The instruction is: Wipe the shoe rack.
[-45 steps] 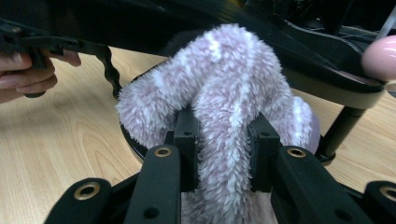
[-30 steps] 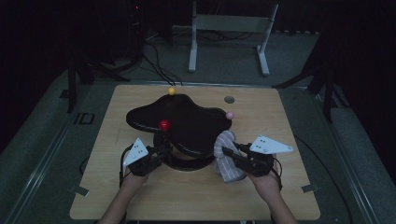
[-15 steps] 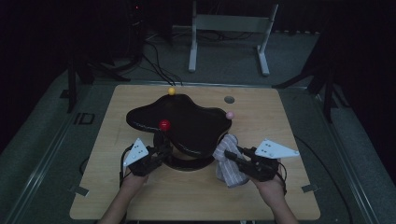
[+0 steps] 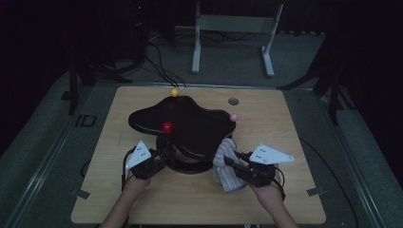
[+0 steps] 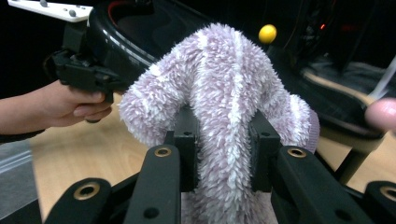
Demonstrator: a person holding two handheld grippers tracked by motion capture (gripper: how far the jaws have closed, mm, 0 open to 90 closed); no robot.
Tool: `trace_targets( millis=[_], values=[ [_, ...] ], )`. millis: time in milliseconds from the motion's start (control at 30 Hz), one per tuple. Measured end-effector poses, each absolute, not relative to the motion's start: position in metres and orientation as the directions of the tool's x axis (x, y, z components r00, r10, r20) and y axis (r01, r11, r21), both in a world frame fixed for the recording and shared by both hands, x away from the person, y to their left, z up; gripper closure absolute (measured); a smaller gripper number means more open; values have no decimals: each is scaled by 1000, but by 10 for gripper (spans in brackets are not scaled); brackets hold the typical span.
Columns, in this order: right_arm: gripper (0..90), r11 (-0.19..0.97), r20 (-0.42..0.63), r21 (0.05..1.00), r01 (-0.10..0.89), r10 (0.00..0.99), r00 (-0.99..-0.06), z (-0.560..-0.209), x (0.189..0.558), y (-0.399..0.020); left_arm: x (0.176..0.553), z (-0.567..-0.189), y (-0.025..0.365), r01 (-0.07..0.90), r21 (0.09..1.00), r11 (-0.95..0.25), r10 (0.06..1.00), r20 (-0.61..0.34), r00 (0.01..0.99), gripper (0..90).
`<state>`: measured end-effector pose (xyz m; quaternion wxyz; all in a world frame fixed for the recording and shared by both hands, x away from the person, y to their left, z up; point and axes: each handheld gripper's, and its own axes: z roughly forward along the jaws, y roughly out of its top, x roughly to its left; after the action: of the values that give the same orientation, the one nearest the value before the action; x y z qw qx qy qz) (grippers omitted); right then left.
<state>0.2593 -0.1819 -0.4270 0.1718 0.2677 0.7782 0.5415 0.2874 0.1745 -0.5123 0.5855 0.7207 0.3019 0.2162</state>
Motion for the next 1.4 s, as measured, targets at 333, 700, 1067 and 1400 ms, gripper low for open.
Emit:
trace_targets(
  millis=[333,700,1067,1400],
  values=[
    [706,243,7,957,158,525,-851,-406,240,-169,287,-512,174,183,974,-130,686,-45,727,757],
    [704,297,32,928,225,538,-843,-445,238,-172,288,-513,175,179,975,-128,678,-45,733,756],
    [705,271,30,910,314,711,-702,-478,297,-214,288,-514,175,177,977,-123,678,-48,734,756],
    [705,241,32,922,304,733,-679,-479,326,-208,289,-514,175,175,977,-118,674,-50,737,756]
  ],
)
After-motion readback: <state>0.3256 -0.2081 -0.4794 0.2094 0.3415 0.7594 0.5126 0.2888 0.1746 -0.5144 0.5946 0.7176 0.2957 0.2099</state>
